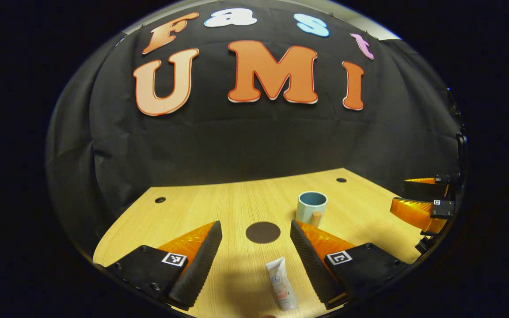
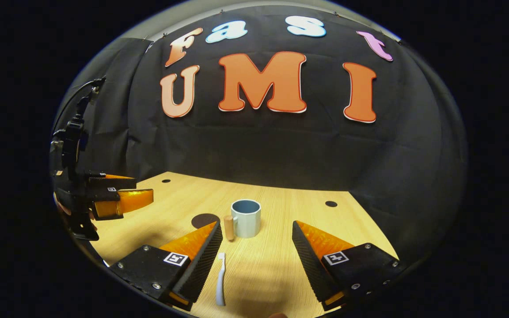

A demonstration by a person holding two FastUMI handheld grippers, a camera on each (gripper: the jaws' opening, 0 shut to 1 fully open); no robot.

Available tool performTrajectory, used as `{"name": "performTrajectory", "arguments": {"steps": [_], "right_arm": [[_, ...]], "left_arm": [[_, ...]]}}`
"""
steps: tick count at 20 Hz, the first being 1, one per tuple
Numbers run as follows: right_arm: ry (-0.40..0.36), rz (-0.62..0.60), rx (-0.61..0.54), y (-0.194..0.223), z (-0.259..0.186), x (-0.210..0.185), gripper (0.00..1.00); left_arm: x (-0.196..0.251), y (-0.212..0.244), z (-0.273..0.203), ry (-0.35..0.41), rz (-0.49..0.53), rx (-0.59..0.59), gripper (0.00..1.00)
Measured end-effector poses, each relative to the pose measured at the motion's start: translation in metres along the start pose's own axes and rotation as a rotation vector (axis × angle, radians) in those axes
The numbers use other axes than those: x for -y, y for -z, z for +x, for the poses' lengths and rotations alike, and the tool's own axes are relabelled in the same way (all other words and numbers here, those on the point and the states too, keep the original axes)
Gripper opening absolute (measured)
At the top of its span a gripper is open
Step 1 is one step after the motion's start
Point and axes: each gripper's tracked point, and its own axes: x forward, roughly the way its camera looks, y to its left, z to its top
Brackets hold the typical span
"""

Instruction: Put the toothbrush and toothpaste on the desktop into the cup, then pick up the cup and place it on the coaster on the desktop.

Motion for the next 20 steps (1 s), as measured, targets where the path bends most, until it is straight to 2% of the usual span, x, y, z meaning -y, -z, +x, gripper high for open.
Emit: {"name": "performTrajectory", "arguments": {"steps": [4, 5, 7, 8, 9, 11, 14, 15, 17, 18, 20], "right_arm": [[-0.028, 0.0, -0.082, 0.02, 0.003, -0.012, 0.98], [-0.035, -0.001, -0.102, 0.024, 0.005, -0.015, 0.94], [-0.048, -0.003, -0.139, 0.036, 0.008, -0.021, 0.93], [-0.057, -0.004, -0.158, 0.042, 0.01, -0.024, 0.96], [-0.066, -0.004, -0.177, 0.046, 0.011, -0.027, 0.91], [-0.081, -0.002, -0.215, 0.055, 0.011, -0.034, 0.88], [-0.099, -0.002, -0.274, 0.072, 0.018, -0.04, 0.87], [-0.104, -0.003, -0.295, 0.078, 0.019, -0.042, 0.87], [-0.11, 0.002, -0.345, 0.093, 0.02, -0.045, 0.86], [-0.105, 0.0, -0.374, 0.102, 0.022, -0.046, 0.86], [-0.108, -0.012, -0.419, 0.114, 0.027, -0.051, 0.86]], "left_arm": [[0.006, 0.03, 0.008, 0.022, -0.02, -0.127, 0.99], [0.008, 0.036, 0.01, 0.029, -0.026, -0.154, 0.99], [0.009, 0.047, 0.014, 0.042, -0.03, -0.203, 0.99], [0.01, 0.053, 0.016, 0.051, -0.03, -0.224, 0.99], [0.011, 0.057, 0.016, 0.06, -0.028, -0.246, 0.99], [0.012, 0.064, 0.012, 0.073, -0.021, -0.285, 0.99], [0.019, 0.078, 0.012, 0.102, -0.017, -0.347, 0.96], [0.021, 0.084, 0.015, 0.111, -0.018, -0.366, 0.99], [0.021, 0.095, 0.017, 0.119, -0.018, -0.395, 0.99], [0.02, 0.104, 0.017, 0.111, -0.015, -0.419, 0.96], [0.025, 0.116, 0.02, 0.122, -0.026, -0.454, 1.0]]}}
